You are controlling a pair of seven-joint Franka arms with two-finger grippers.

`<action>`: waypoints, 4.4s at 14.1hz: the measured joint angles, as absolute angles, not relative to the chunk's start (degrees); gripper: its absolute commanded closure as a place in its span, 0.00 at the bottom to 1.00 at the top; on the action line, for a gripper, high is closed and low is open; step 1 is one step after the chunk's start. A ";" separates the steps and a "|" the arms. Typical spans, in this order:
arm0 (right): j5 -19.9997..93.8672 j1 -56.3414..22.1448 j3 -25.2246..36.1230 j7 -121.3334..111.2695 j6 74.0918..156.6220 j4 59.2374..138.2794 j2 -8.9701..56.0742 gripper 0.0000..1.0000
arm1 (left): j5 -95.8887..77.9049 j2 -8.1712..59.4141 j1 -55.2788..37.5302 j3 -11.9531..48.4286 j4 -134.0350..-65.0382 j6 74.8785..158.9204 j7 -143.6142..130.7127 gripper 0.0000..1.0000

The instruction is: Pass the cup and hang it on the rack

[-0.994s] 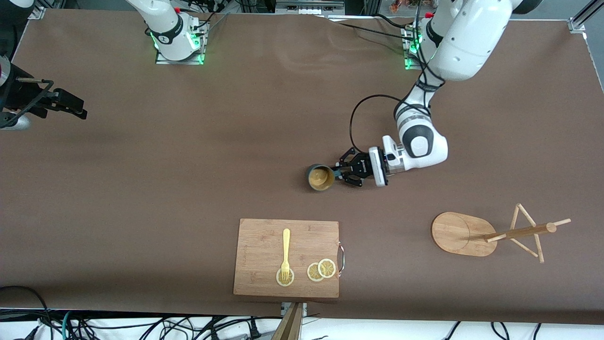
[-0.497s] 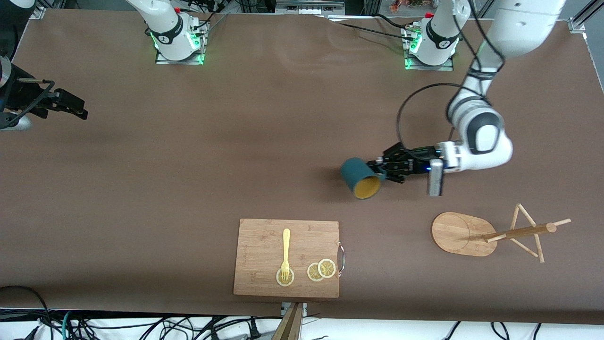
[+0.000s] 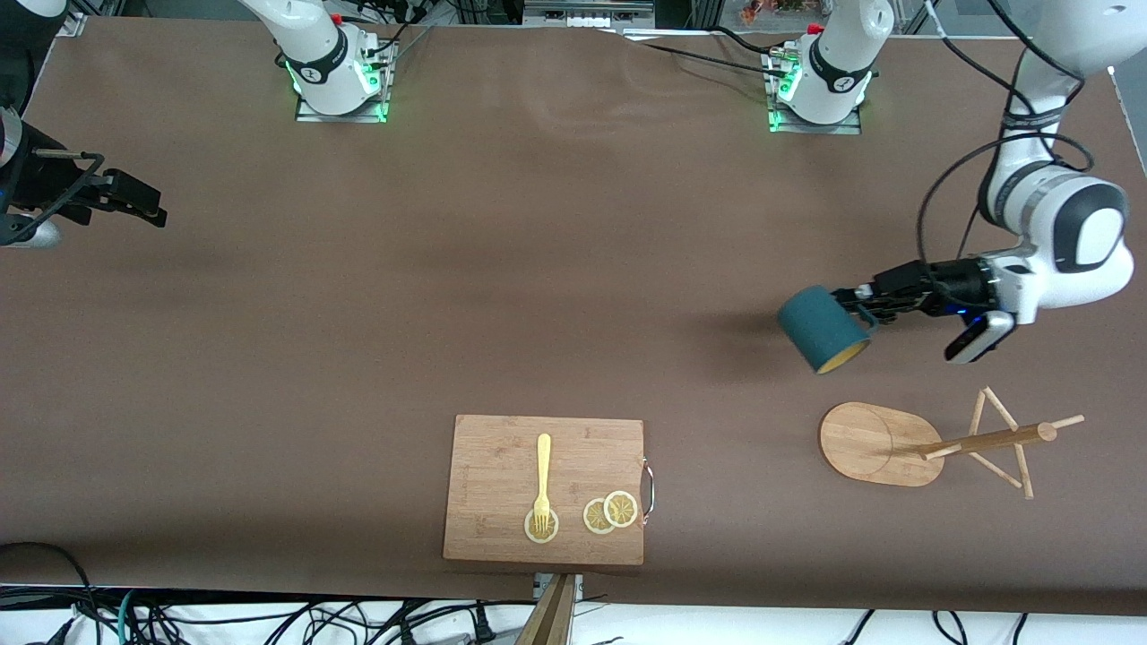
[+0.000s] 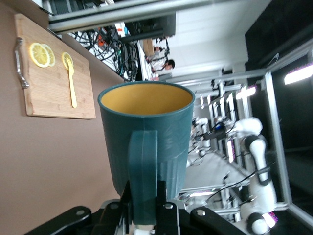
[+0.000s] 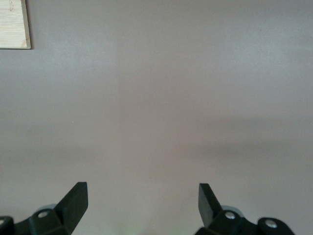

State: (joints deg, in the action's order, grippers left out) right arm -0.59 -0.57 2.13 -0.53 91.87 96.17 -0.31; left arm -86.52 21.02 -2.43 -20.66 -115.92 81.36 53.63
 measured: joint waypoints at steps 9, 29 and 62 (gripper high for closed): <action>-0.58 -0.55 3.70 -0.53 91.38 96.18 0.04 0.00 | -92.19 25.89 8.97 -21.33 -116.00 71.49 40.56 1.00; -0.55 -1.02 3.13 -0.53 91.05 96.15 0.14 0.00 | -106.40 43.28 15.15 -21.26 -107.98 61.53 37.60 1.00; -0.52 -2.46 2.02 0.07 98.08 96.12 1.57 0.00 | -41.38 26.39 8.94 -22.71 -86.49 54.96 39.62 0.00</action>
State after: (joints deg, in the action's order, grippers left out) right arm -0.52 -2.46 2.02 0.07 98.08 96.12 1.57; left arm -41.38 26.39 8.94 -22.71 -86.49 54.96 39.62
